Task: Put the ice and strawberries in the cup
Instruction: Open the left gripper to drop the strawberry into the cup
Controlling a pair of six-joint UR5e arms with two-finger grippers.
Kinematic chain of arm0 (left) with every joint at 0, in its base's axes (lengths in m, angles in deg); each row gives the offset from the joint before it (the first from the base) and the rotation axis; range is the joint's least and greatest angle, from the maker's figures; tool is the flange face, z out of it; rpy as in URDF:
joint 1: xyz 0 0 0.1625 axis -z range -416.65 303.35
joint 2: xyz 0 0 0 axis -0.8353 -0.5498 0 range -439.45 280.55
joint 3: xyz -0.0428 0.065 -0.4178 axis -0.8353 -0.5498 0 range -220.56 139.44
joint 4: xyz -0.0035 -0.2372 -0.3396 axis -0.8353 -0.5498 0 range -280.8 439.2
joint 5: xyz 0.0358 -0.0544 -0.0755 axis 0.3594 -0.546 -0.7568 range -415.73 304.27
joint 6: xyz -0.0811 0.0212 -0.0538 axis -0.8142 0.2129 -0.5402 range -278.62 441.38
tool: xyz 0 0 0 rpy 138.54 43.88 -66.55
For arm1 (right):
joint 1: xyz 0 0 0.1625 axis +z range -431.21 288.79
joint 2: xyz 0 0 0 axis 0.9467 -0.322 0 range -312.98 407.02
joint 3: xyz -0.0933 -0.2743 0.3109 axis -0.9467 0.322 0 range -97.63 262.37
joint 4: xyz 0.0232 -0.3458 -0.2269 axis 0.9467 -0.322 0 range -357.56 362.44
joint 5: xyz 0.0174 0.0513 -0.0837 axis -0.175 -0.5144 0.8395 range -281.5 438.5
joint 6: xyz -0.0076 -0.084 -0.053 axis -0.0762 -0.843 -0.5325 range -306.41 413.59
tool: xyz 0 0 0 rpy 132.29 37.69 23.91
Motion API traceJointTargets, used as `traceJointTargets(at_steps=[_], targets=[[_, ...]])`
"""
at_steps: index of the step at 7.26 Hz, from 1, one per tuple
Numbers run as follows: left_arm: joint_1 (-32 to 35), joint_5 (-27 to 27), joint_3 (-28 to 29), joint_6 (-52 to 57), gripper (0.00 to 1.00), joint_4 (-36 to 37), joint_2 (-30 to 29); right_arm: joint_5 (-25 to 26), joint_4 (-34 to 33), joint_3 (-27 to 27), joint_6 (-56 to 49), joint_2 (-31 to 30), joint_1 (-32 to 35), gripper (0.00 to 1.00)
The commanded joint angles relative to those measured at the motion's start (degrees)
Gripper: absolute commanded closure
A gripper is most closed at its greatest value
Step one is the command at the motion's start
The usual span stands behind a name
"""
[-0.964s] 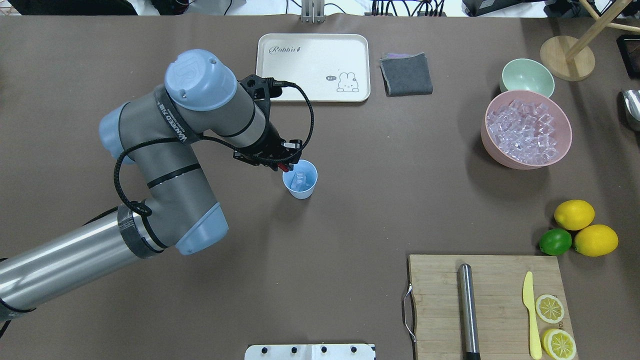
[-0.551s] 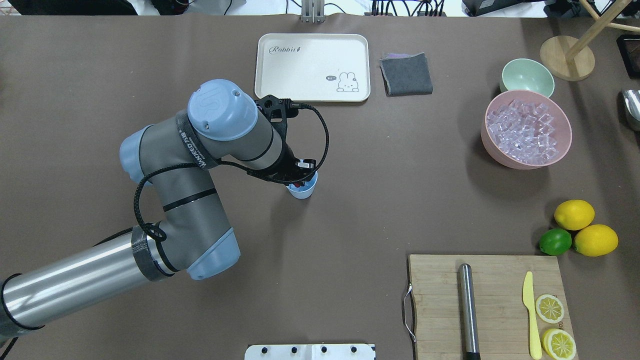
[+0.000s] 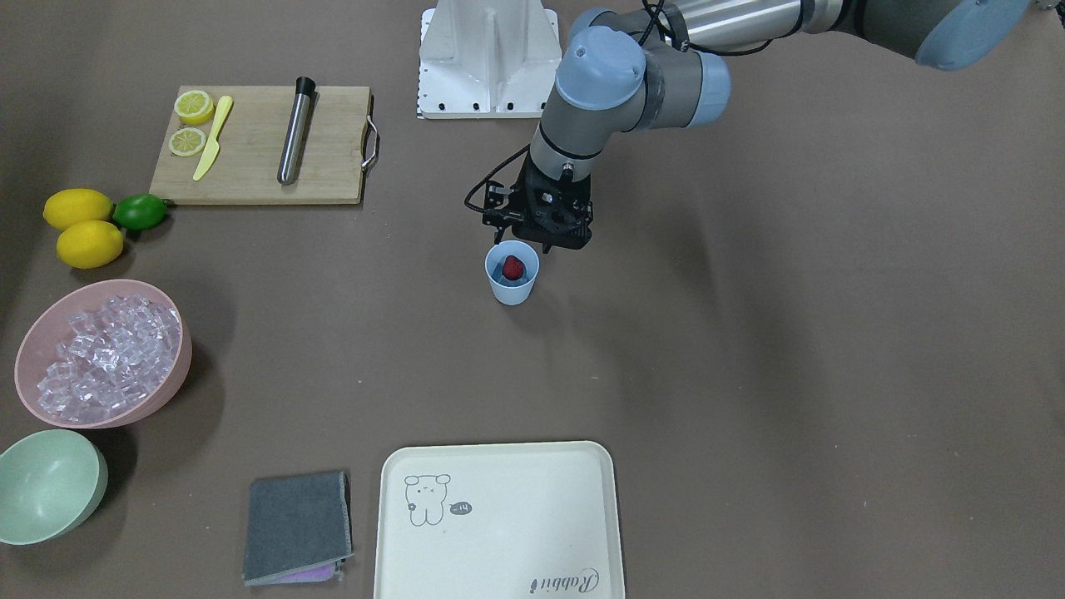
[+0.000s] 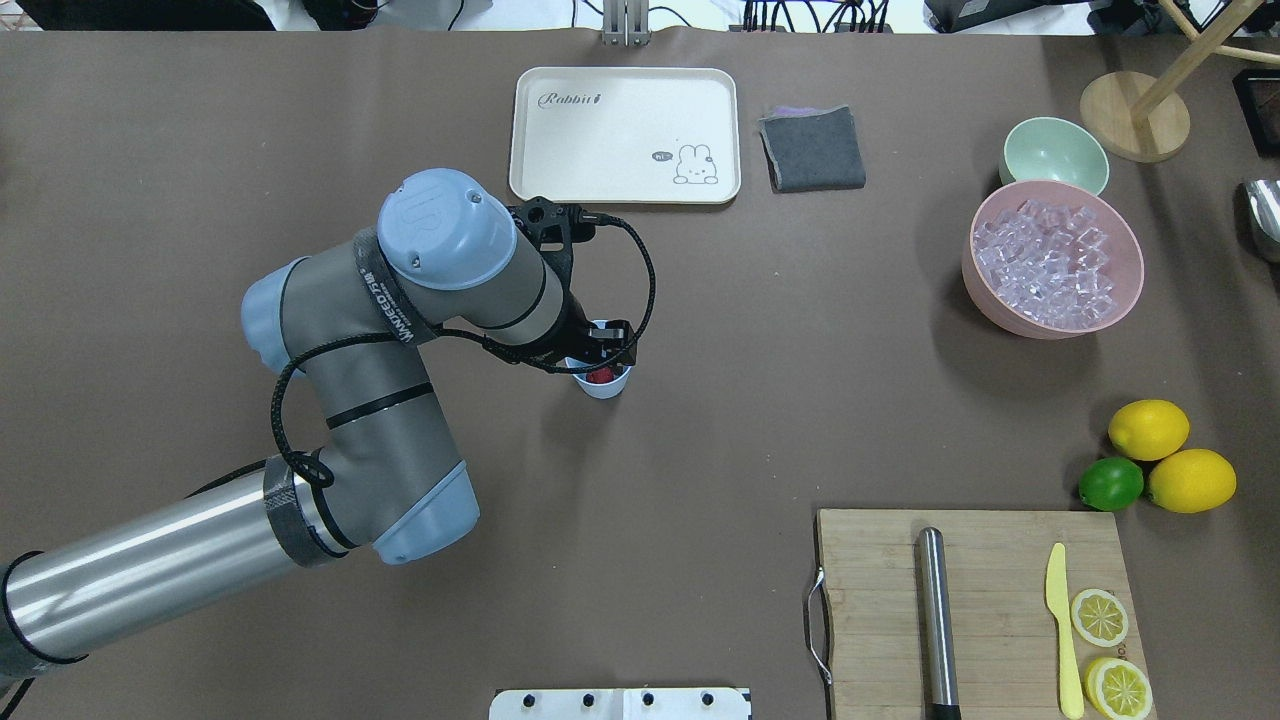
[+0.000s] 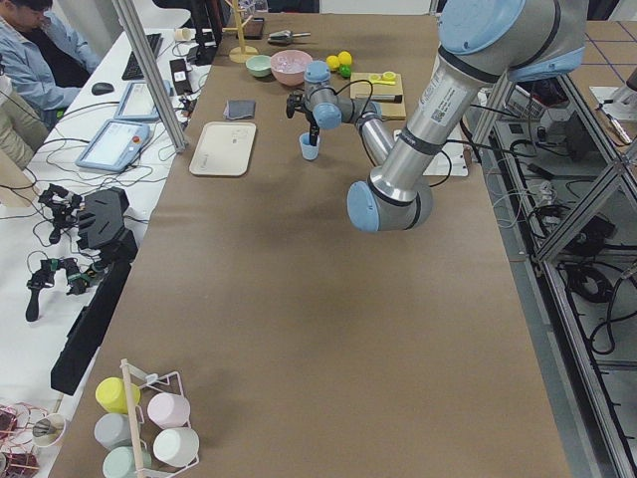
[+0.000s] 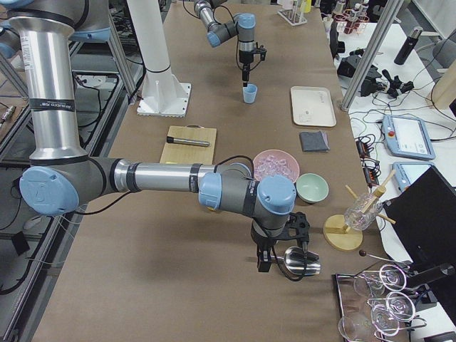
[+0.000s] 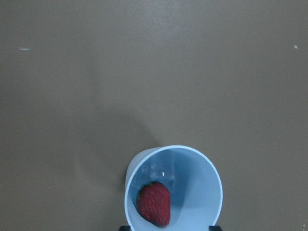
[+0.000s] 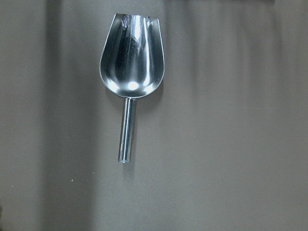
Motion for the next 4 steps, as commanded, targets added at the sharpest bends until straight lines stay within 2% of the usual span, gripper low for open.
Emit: traceJointTargets(at_steps=[1, 3, 4], targets=[[0.6, 0.05, -1.02, -0.08, 0.03, 0.08, 0.35, 0.0, 0.0, -0.03, 0.11, -0.04, 0.0, 0.0], [4.98, -0.65, -3.05, 0.97, 0.03, -0.01, 4.64, 0.0, 0.0, -0.03, 0.28, -0.04, 0.0, 0.0], [8.14, -1.09, -3.14, 6.37, 0.03, 0.08, 6.75, 0.0, 0.0, -0.03, 0.28, -0.04, 0.0, 0.0]])
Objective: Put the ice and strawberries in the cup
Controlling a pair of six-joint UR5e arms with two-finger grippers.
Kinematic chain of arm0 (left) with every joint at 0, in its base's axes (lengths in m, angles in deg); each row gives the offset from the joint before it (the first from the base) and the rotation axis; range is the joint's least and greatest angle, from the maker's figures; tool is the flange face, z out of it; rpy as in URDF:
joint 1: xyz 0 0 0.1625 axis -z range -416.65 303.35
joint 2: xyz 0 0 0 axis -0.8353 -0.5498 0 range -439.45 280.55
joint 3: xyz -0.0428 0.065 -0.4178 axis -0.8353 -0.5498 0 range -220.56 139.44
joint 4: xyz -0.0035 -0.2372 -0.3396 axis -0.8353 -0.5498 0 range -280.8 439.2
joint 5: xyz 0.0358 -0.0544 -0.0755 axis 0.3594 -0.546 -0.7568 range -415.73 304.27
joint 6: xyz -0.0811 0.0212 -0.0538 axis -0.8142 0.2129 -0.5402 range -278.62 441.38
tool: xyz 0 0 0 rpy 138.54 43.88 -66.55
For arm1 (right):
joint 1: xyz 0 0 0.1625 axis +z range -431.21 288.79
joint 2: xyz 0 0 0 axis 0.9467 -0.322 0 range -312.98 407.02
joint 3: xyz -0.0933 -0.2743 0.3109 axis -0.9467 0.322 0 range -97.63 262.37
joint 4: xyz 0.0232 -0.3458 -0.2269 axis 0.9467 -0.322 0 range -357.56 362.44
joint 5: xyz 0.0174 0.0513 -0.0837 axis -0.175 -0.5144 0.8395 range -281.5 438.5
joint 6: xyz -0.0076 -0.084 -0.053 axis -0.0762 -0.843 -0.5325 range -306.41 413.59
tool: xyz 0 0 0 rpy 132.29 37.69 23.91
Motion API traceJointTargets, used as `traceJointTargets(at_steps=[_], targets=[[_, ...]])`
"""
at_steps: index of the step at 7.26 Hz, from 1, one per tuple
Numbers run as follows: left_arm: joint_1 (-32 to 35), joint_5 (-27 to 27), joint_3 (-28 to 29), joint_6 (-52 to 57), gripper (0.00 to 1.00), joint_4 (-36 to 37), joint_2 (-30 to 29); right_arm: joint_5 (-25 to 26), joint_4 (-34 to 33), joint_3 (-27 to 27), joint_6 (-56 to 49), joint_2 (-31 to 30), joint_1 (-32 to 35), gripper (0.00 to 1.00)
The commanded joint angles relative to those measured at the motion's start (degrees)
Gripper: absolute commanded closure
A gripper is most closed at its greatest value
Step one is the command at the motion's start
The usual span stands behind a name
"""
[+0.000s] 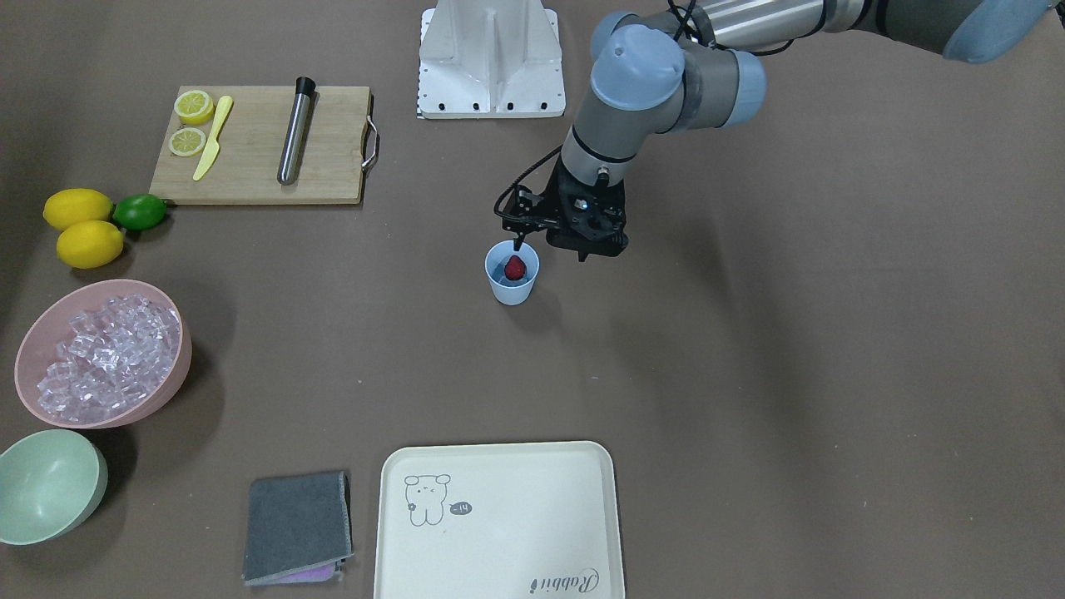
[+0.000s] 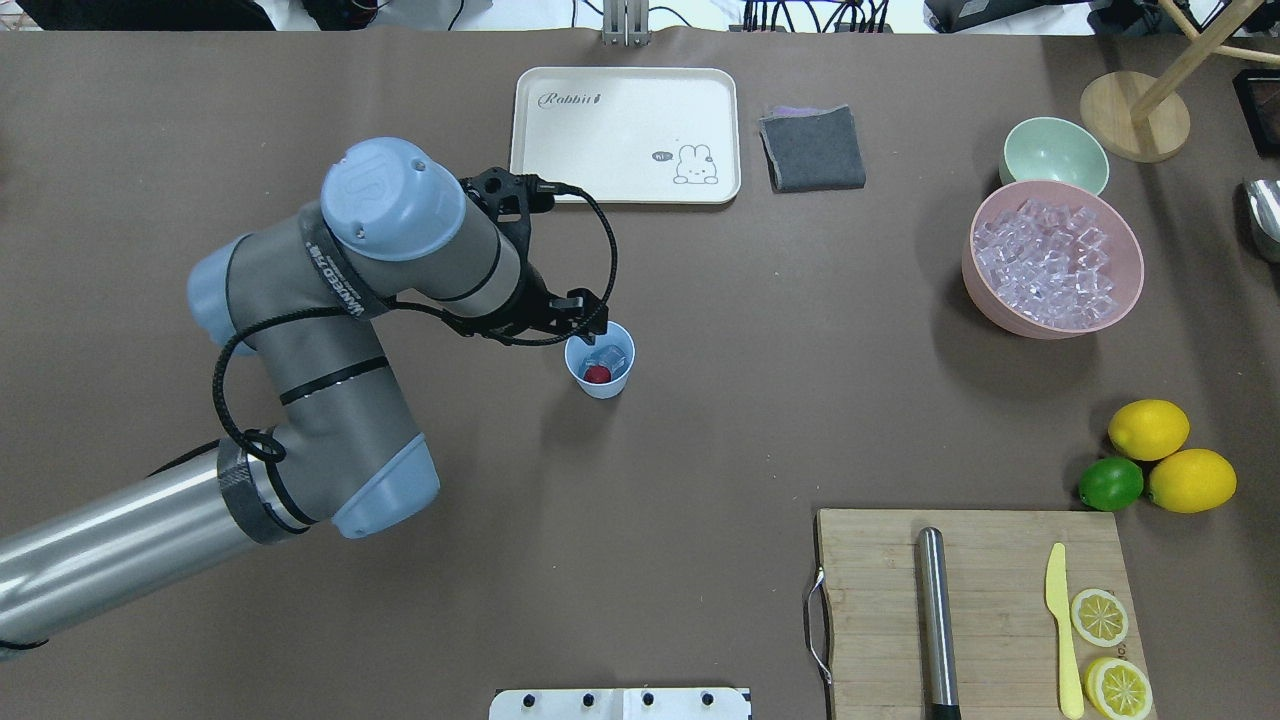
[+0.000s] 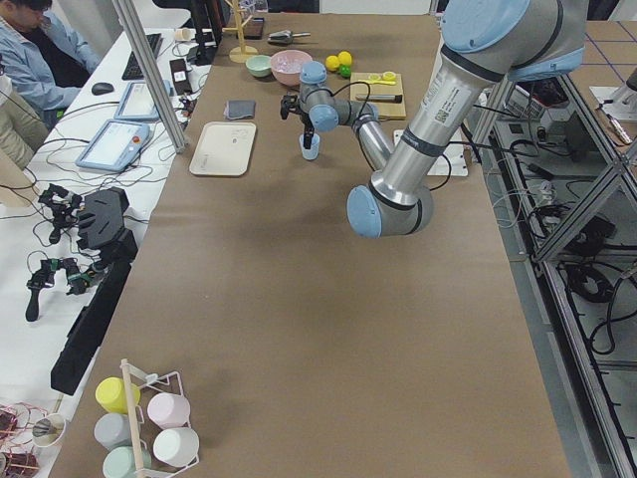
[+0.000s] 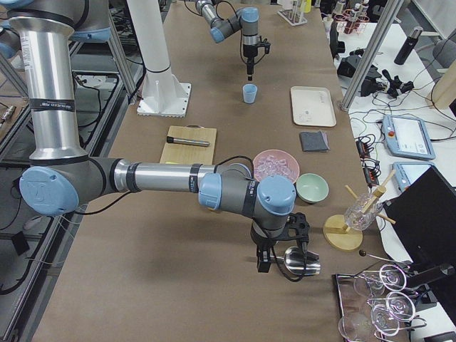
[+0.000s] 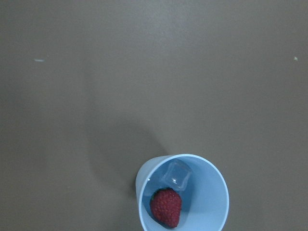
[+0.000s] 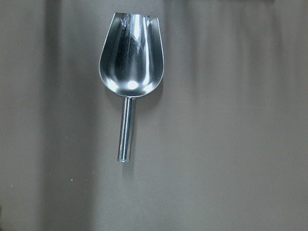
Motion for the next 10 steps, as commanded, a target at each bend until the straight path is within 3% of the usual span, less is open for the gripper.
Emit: traceJointTargets(at_steps=[1, 3, 6, 8, 10], targets=[[8.09, -4.66, -0.29, 9.79, 0.03, 0.13, 5.09, -0.02, 0.0, -0.03, 0.07, 0.0, 0.0, 0.0], [18.02, -12.05, 0.5, 19.62, 0.03, -0.13, 10.1, -0.02, 0.0, -0.12, -0.19, -0.09, 0.0, 0.0], [33.74, -18.9, 8.3, 37.98, 0.03, -0.66, 17.66, -0.11, -0.09, -0.12, -0.28, -0.09, 0.0, 0.0], [43.78, -24.63, 8.68, 53.19, 0.03, -0.84, 27.13, -0.11, -0.18, -0.64, -0.02, 0.0, 0.0, 0.0], [48.81, -25.52, 8.76, 61.49, 0.03, -0.58, 32.17, -0.11, -0.26, -1.09, -0.02, -0.18, 0.0, 0.0]])
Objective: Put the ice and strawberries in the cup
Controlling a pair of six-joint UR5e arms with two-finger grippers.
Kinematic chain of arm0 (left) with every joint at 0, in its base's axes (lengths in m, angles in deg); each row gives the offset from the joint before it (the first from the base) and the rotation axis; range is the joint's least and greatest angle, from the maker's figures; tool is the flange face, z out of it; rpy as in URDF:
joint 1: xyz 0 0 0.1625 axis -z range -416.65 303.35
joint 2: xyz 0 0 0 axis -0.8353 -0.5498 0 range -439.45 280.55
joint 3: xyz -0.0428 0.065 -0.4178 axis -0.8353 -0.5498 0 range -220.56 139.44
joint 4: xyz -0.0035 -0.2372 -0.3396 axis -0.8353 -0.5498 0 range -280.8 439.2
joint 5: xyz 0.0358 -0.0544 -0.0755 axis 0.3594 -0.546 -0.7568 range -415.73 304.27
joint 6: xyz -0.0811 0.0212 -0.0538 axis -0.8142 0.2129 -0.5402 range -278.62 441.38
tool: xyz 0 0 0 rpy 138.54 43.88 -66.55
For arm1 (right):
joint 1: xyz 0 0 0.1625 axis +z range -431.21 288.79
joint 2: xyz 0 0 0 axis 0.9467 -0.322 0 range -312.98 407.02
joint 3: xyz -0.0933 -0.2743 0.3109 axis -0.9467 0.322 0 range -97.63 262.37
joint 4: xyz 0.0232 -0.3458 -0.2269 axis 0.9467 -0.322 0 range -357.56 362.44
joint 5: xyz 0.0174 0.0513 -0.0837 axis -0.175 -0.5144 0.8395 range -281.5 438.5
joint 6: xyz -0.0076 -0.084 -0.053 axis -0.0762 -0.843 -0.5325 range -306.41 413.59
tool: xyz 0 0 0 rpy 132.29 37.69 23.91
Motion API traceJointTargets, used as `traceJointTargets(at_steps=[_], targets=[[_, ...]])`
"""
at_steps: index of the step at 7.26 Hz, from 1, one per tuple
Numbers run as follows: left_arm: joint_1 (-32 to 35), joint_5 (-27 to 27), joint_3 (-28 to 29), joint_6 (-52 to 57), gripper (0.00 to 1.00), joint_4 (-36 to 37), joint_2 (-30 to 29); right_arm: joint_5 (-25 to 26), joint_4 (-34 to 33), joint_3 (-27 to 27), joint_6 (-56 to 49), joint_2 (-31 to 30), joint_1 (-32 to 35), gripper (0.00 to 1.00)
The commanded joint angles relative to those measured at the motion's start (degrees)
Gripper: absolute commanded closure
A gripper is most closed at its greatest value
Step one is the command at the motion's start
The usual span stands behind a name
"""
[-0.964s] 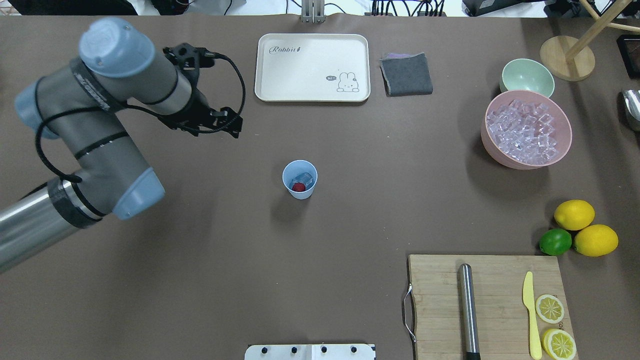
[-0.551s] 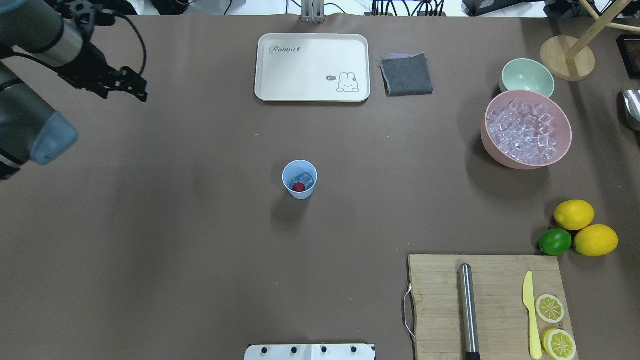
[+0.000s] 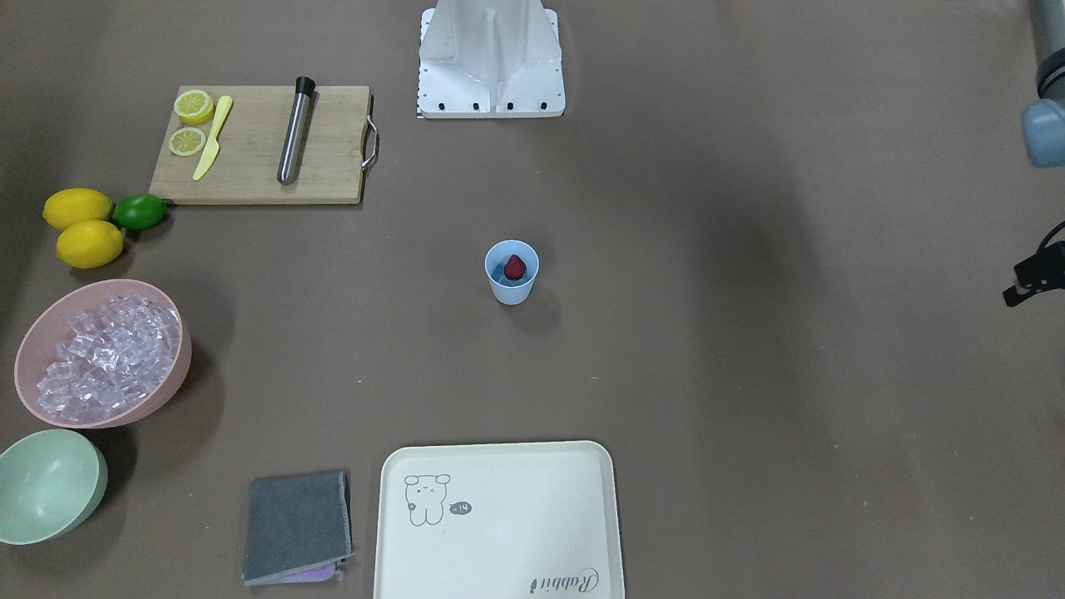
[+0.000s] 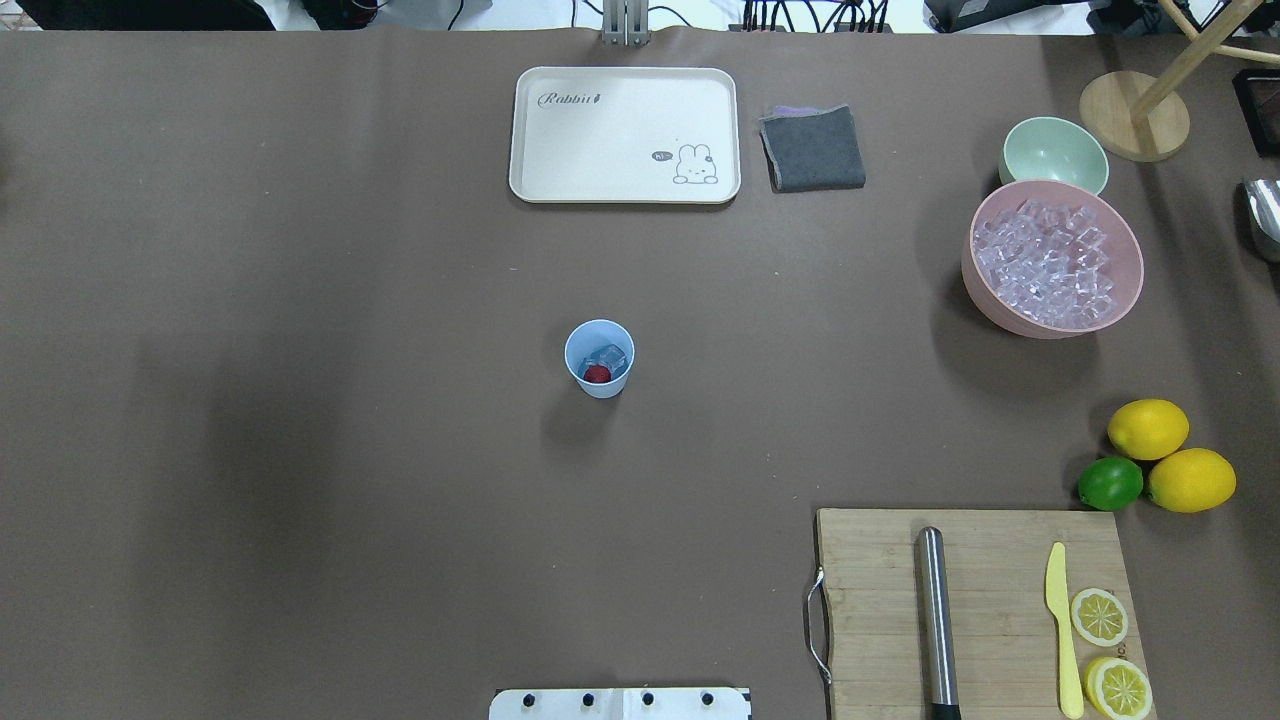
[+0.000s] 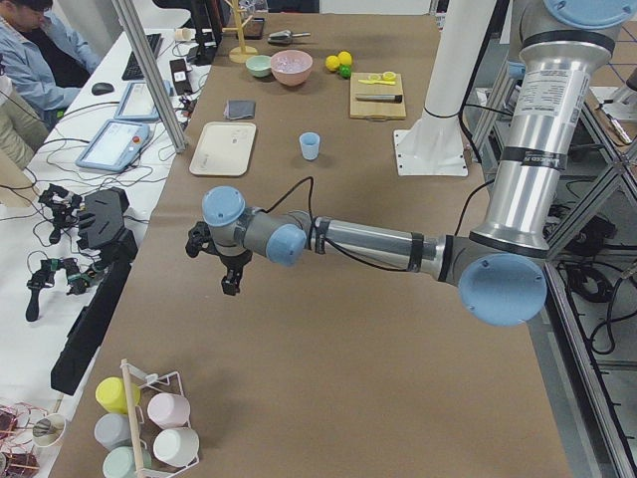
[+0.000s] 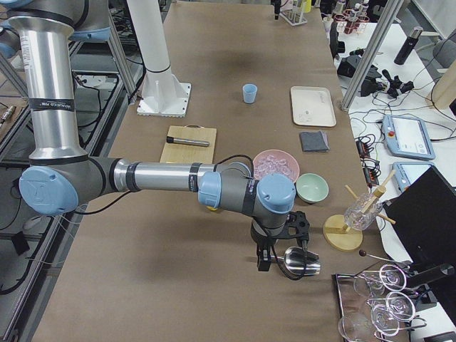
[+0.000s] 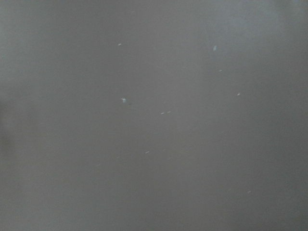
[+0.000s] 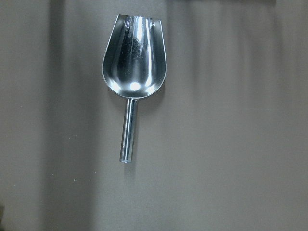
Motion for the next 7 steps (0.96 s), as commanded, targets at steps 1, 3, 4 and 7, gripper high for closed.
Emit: traceJointTargets(at_steps=[1, 3, 4, 7], targets=[[3.9, -1.37, 0.75, 5.87, 0.03, 0.56, 3.12, 0.0, 0.13, -0.23, 0.03, -0.27, 0.0, 0.0], [3.9, -1.29, 1.81, 5.87, 0.03, 0.22, 3.12, 0.0, 0.13, -0.31, 0.03, -0.36, 0.0, 0.0], [3.9, -1.2, 2.33, 5.35, 0.03, 0.13, 3.12, 0.0, 0.13, -0.32, 0.03, -0.36, 0.0, 0.0], [3.99, -0.94, 1.98, 5.52, 0.03, 0.3, 1.72, 0.0, 0.13, -0.23, 0.2, -0.27, 0.0, 0.0]])
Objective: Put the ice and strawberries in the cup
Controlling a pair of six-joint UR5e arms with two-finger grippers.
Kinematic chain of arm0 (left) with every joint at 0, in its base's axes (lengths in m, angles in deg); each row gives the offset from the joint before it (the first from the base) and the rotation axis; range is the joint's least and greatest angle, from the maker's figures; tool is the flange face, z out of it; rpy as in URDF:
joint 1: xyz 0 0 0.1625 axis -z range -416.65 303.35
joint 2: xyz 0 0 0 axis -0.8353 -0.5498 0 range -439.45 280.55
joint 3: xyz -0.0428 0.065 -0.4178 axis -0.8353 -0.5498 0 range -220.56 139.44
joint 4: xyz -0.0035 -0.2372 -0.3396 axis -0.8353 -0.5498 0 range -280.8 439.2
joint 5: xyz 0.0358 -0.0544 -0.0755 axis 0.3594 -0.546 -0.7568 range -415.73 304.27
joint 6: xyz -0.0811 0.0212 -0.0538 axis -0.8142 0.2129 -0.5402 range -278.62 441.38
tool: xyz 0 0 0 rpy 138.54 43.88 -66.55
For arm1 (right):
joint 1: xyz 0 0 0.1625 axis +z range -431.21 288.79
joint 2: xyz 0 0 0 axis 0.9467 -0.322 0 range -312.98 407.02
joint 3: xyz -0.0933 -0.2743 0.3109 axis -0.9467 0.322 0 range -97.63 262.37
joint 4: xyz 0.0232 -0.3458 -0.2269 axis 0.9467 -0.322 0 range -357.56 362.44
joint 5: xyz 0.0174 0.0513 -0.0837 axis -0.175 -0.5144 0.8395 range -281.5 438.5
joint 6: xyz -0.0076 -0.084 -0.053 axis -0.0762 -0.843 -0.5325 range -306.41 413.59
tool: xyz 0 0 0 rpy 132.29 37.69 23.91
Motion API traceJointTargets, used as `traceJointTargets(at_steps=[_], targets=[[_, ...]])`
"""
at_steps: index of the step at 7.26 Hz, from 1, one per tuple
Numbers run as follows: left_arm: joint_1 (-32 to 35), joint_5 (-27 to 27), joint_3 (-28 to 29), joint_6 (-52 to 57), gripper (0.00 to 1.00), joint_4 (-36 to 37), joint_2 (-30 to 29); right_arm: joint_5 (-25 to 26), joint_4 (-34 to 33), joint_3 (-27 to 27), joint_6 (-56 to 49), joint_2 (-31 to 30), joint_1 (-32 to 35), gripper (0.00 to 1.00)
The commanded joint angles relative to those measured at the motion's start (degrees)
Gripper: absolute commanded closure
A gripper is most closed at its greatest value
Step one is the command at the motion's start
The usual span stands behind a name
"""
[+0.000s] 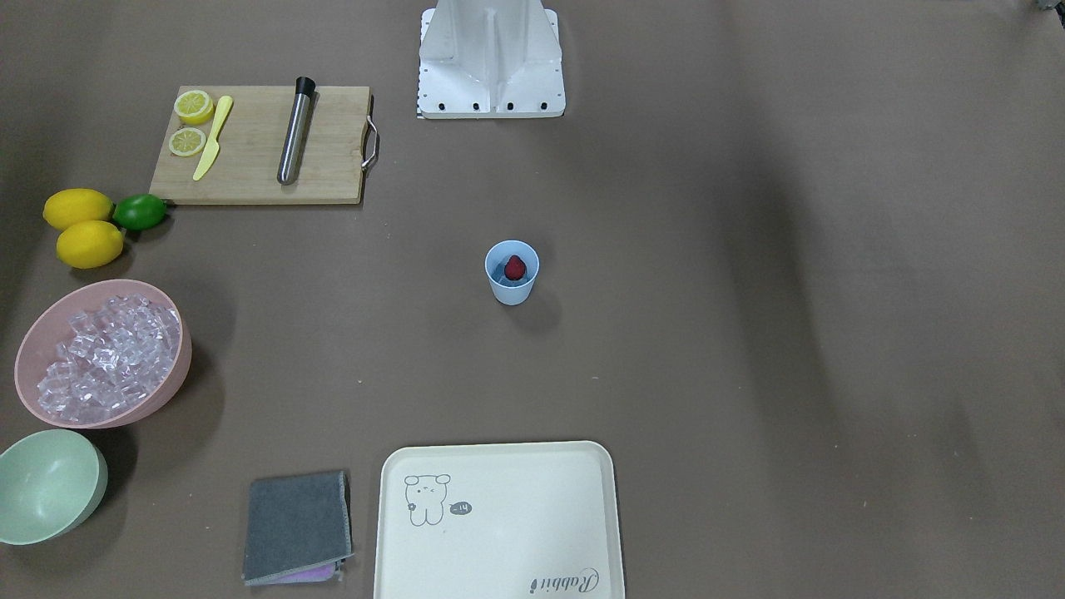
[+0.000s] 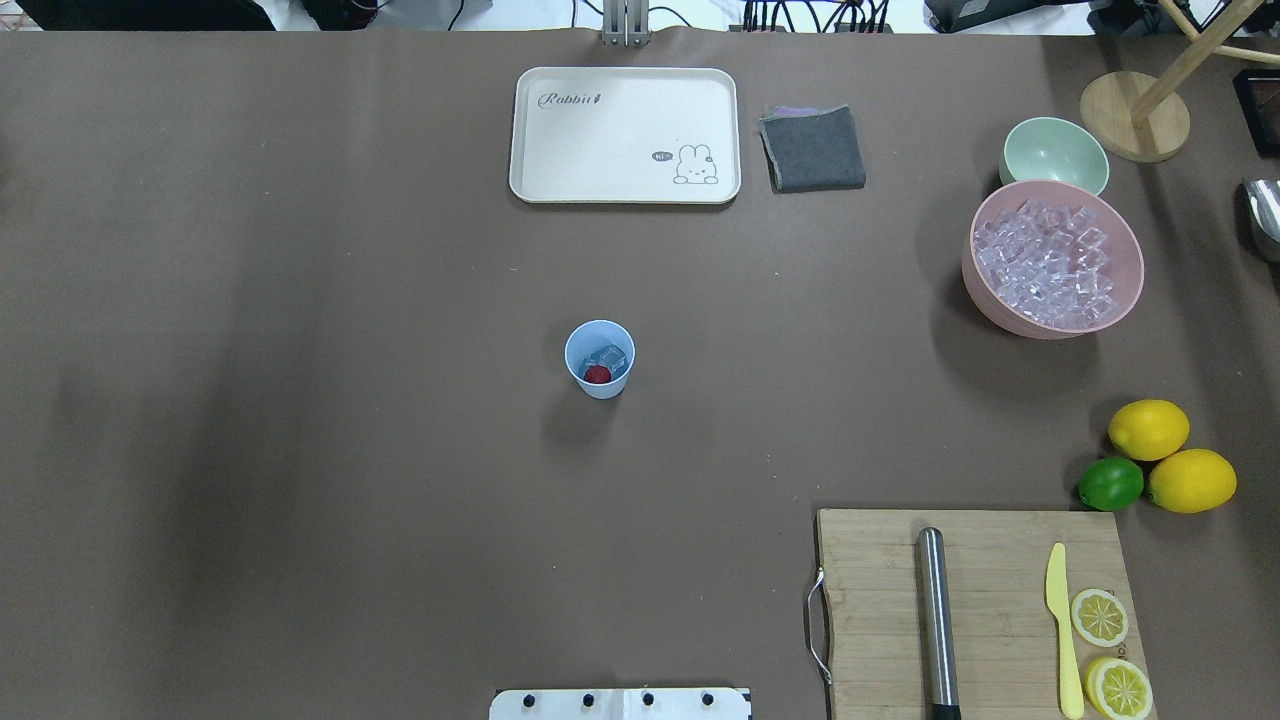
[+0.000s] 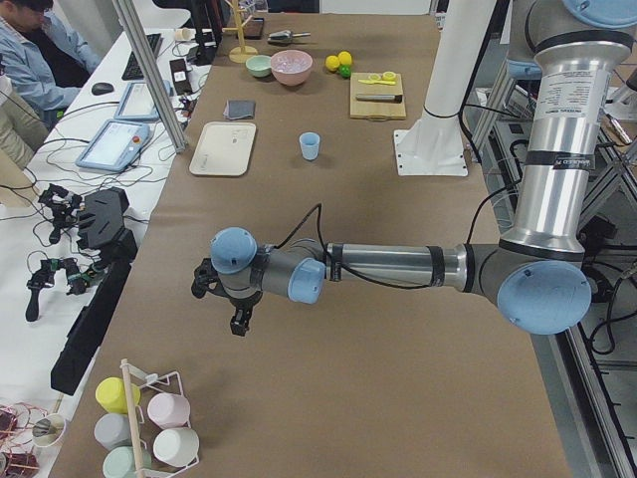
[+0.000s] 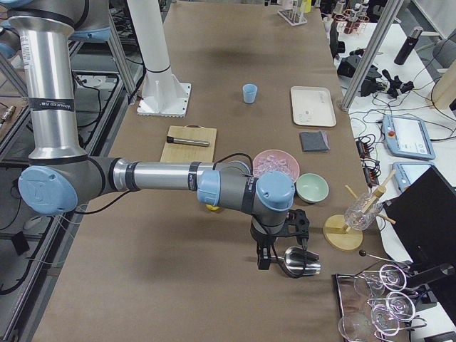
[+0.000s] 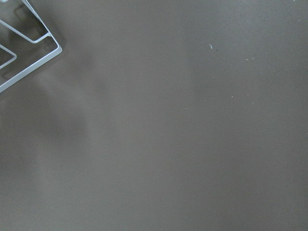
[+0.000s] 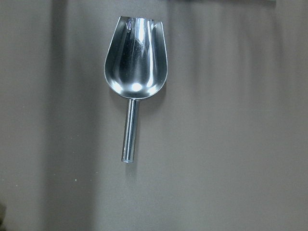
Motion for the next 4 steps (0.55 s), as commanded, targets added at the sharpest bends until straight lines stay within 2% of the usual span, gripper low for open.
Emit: traceJointTargets(at_steps=[1, 4], targets=[[0.1, 0.21, 0.28, 0.11, 0.03, 0.4, -0.74, 0.0, 0.0, 0.04, 0.04, -0.04, 0.0, 0.0], [0.97, 0.22, 0.37, -0.33, 0.03, 0.57, -0.74, 0.0, 0.0, 0.04, -0.05, -0.3, 0.0, 0.0]])
